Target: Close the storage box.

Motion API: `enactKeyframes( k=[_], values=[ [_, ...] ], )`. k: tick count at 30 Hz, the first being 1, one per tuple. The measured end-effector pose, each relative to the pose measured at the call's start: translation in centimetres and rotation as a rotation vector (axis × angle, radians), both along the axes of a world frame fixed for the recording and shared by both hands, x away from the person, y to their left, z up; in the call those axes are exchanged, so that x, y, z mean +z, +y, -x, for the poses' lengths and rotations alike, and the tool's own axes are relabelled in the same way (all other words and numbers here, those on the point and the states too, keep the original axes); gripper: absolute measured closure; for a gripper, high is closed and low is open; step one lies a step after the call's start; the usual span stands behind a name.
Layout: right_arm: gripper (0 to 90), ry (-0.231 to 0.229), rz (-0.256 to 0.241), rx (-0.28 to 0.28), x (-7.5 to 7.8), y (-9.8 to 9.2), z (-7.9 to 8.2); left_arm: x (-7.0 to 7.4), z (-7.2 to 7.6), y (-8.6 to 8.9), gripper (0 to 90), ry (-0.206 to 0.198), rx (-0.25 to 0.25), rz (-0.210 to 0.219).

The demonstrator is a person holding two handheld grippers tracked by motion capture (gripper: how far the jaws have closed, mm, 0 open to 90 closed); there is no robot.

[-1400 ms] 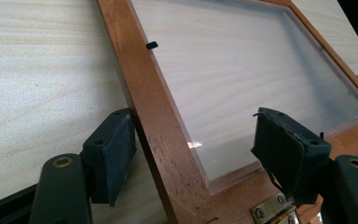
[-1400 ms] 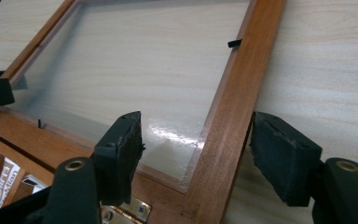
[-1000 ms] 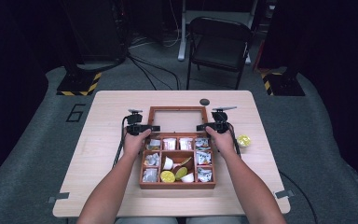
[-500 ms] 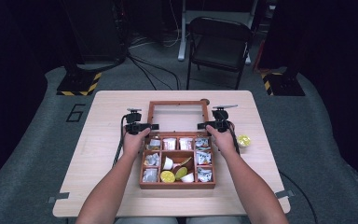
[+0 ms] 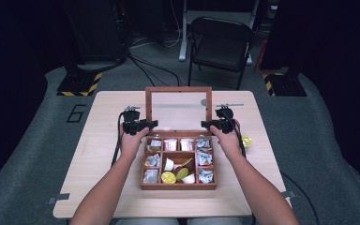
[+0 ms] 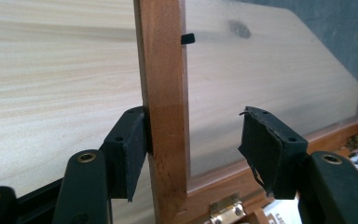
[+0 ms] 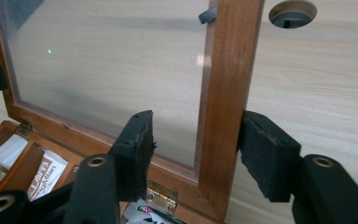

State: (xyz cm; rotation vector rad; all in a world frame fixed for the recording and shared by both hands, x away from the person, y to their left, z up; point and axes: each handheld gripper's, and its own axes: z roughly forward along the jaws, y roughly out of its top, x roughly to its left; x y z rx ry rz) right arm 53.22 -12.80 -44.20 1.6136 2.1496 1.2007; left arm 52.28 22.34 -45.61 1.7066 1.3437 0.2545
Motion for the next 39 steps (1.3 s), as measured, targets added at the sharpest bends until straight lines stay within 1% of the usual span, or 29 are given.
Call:
enactKeyframes(
  k=[1, 2, 3, 6, 8, 10, 12, 13, 15, 18, 19, 20, 21, 24, 26, 28, 29, 33, 35, 38, 39],
  values=[
    [47.2, -0.015, 0.006, 0.009, 0.1, -0.1, 0.1, 0.1, 0.3, 0.0, 41.0, -0.012, 0.002, 0.000],
    [47.2, -0.020, 0.010, 0.009, 0.3, 0.0, 0.4, 0.2, 0.5, 0.1, 41.0, -0.026, -0.003, -0.002],
    [47.2, -0.029, 0.014, 0.010, 0.4, 0.0, 0.6, 0.2, 0.8, 0.1, 41.0, -0.040, 0.002, 0.007],
    [47.0, -0.071, 0.037, 0.018, 0.6, 0.1, 1.4, 0.3, 1.7, 0.3, 41.9, -0.084, -0.013, 0.003],
    [47.0, -0.094, 0.034, 0.024, 0.8, 0.0, 2.0, 0.3, 2.2, 0.3, 41.9, -0.096, -0.014, 0.017],
    [47.0, -0.099, 0.019, 0.027, 0.8, -0.1, 2.4, 0.5, 2.7, 0.4, 41.9, -0.109, -0.019, 0.031],
    [48.0, -0.103, -0.010, 0.026, 0.9, -0.4, 2.9, 0.7, 3.1, 0.5, 41.7, -0.124, -0.034, 0.015],
    [47.9, -0.104, -0.025, 0.025, 1.0, -0.4, 3.1, 0.9, 3.3, 0.4, 41.4, -0.132, -0.036, 0.017],
    [46.5, -0.104, -0.025, 0.030, 1.2, -0.4, 3.4, 1.2, 3.7, 0.3, 39.9, -0.145, -0.044, 0.007],
    [46.1, -0.126, 0.008, 0.037, 1.3, -0.3, 4.0, 1.6, 4.1, 0.3, 38.3, -0.164, -0.058, -0.001],
    [46.1, -0.130, 0.008, 0.042, 1.4, -0.3, 4.2, 1.8, 4.4, 0.4, 38.1, -0.178, -0.062, -0.002],
    [45.9, -0.135, 0.001, 0.047, 1.5, -0.5, 4.4, 1.9, 4.6, 0.4, 38.1, -0.189, -0.059, 0.007],
    [45.8, -0.137, -0.008, 0.047, 1.7, -0.6, 4.6, 2.1, 4.9, 0.5, 38.0, -0.197, -0.064, 0.006],
    [45.5, -0.152, -0.032, 0.068, 2.3, -1.0, 5.3, 2.8, 5.6, 0.9, 38.1, -0.202, -0.079, 0.010],
    [45.1, -0.162, -0.039, 0.077, 2.7, -1.1, 5.7, 3.2, 6.0, 0.9, 38.2, -0.209, -0.076, 0.006],
    [44.3, -0.173, -0.040, 0.084, 3.1, -1.1, 6.1, 3.7, 6.5, 1.0, 38.0, -0.212, -0.078, 0.010],
    [44.1, -0.176, -0.035, 0.088, 3.3, -1.2, 6.3, 4.0, 6.8, 1.0, 38.0, -0.222, -0.085, 0.002],
    [45.1, -0.192, -0.033, 0.109, 4.2, -1.3, 7.2, 4.7, 7.7, 1.1, 38.1, -0.240, -0.110, -0.018],
    [46.5, -0.205, -0.014, 0.123, 4.8, -1.4, 7.9, 5.3, 8.3, 1.2, 38.3, -0.260, -0.126, -0.021],
    [46.5, -0.222, -0.005, 0.137, 5.6, -1.4, 8.7, 6.1, 9.3, 1.6, 39.0, -0.293, -0.143, -0.023],
    [46.6, -0.229, -0.004, 0.145, 5.8, -1.5, 9.0, 6.3, 9.6, 1.7, 39.7, -0.291, -0.145, -0.023]
  ],
)
